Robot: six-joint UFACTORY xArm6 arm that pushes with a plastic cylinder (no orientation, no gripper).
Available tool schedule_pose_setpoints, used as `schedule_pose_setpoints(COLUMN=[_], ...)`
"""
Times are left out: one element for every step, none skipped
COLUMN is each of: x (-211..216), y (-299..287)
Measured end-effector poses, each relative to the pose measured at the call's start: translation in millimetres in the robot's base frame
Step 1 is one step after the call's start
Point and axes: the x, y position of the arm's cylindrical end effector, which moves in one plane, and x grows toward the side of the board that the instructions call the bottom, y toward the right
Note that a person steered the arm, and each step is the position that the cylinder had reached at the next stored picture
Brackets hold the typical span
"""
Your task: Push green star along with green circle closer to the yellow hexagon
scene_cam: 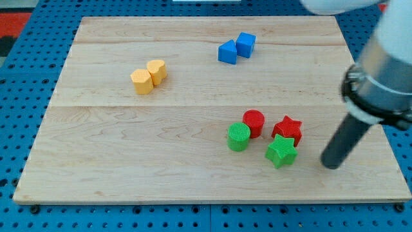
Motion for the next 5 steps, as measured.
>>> schedule_pose_setpoints(x=[-8, -32, -64, -64, -64], y=[-55, -110, -127, -143, -174])
